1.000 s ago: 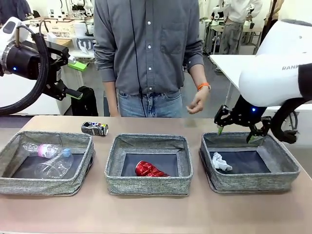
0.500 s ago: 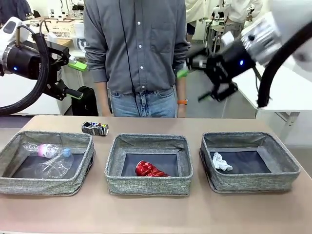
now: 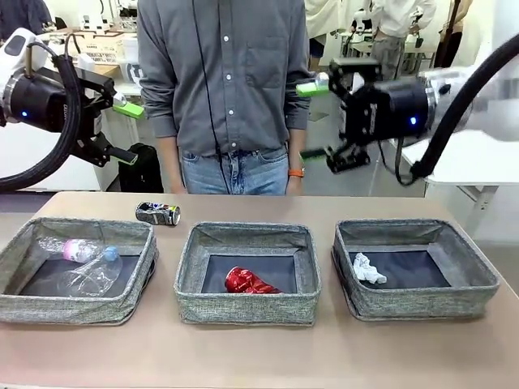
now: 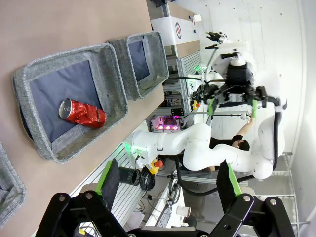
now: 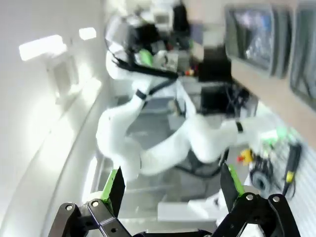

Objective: Sort the waste into the appropriate baskets.
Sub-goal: Place the picked waste into the Fabric basket indicated by the person, then pick up the waste item pointed out by the person.

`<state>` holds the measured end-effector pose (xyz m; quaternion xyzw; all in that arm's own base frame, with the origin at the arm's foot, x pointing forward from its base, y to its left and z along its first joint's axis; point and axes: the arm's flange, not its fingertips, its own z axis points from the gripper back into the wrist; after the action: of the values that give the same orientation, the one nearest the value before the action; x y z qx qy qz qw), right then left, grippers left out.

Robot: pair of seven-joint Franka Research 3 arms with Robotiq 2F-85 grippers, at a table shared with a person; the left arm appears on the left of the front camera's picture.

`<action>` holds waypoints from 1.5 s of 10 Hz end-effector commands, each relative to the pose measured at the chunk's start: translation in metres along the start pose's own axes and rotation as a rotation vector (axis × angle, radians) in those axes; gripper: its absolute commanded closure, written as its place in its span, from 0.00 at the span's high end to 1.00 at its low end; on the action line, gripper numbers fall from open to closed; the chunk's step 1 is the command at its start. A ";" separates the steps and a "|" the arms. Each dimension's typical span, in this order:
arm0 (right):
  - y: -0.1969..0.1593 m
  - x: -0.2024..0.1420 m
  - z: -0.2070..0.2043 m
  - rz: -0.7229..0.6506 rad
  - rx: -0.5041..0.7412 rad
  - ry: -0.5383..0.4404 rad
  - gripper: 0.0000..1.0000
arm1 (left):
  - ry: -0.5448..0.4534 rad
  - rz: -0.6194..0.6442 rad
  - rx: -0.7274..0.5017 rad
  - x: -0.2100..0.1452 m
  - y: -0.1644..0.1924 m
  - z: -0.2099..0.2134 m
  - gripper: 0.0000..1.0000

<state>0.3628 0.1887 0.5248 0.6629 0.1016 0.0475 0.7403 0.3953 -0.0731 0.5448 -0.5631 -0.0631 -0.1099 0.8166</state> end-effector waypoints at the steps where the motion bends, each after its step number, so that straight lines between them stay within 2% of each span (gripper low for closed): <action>1: 0.023 -0.003 0.000 0.069 -0.024 -0.098 1.00 | 0.006 0.011 0.008 -0.001 -0.003 0.001 1.00; 15: 0.023 -0.003 0.000 0.069 -0.024 -0.098 1.00 | 0.006 0.011 0.008 -0.001 -0.003 0.001 1.00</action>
<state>0.3606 0.1865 0.5484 0.6490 0.0466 0.0524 0.7575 0.3954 -0.0731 0.5450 -0.5631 -0.0632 -0.1099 0.8166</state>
